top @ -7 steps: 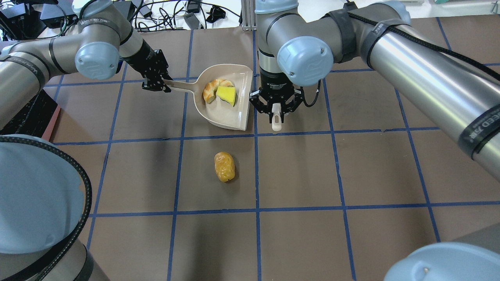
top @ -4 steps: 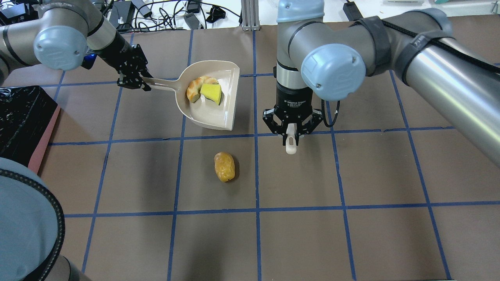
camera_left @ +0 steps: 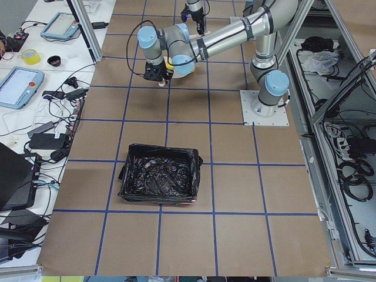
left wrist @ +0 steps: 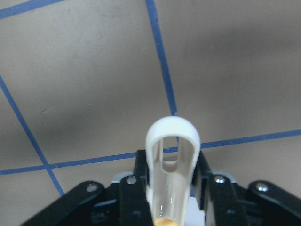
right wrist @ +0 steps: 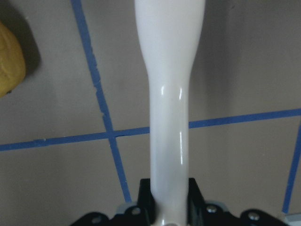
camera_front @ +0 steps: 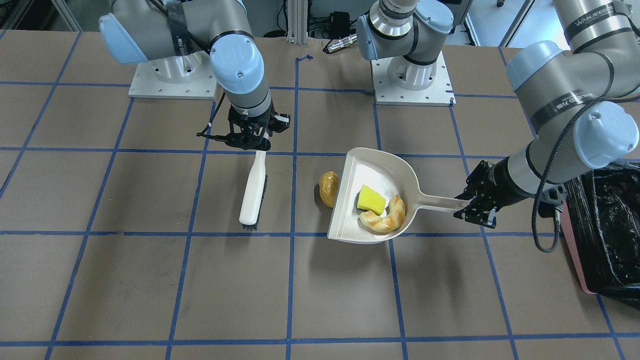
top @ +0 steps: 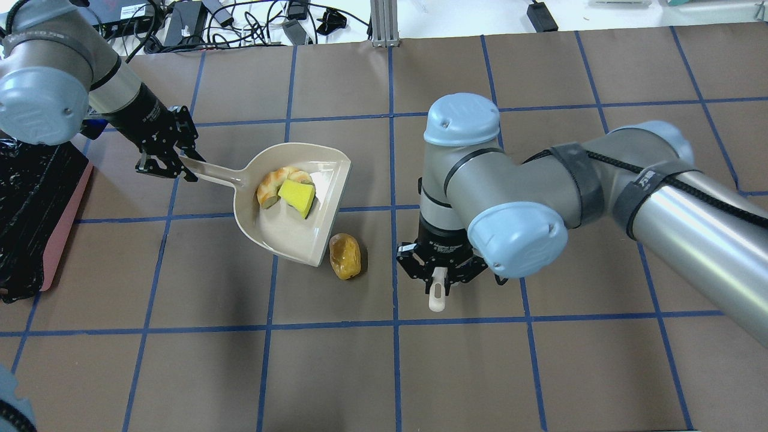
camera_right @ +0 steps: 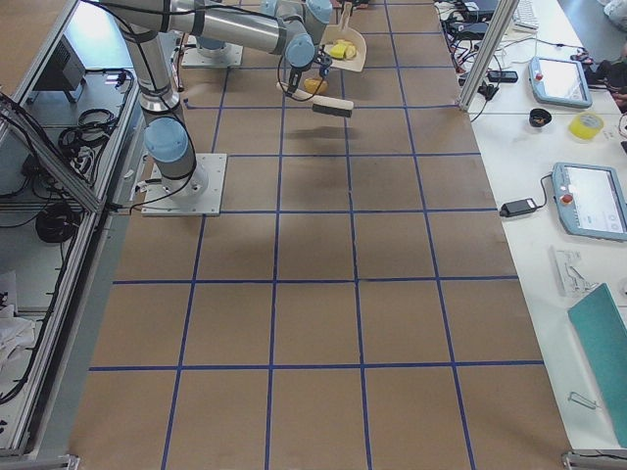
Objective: Sweep and dump trash into bin
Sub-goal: 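Swing the dustpan toward the yellow potato while the right gripper repositions the brush, then sweep the yellow potato into the dustpan with the right gripper's brush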
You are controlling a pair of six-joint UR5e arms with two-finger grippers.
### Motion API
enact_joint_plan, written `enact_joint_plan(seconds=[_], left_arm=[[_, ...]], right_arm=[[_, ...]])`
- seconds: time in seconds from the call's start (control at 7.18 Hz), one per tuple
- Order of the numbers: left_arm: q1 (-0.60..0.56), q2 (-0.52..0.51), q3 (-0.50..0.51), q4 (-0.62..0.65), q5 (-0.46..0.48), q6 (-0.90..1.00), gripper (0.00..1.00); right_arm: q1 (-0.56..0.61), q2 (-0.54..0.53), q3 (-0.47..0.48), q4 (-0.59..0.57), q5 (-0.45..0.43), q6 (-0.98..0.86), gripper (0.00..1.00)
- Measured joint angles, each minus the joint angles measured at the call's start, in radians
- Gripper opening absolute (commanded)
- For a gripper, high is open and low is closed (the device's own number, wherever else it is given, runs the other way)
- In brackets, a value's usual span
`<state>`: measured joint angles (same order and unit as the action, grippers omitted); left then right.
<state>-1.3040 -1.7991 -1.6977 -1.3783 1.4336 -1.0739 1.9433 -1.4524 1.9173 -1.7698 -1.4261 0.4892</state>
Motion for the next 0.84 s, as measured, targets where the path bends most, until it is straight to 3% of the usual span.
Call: enact_joint_plan(seconds=[0.42,0.84], left_arm=[[0.068,0.095,-0.22,0.205,0.027,-0.007,0.0],[0.083,0.083,-0.298,0.352,0.084,-0.146,0.0]], right_arm=[[0.109,0.041,0.022,-0.085,0.01,0.123,0.0],[0.176,0.137,0.024,-0.202,0.032,0.178,0.0]])
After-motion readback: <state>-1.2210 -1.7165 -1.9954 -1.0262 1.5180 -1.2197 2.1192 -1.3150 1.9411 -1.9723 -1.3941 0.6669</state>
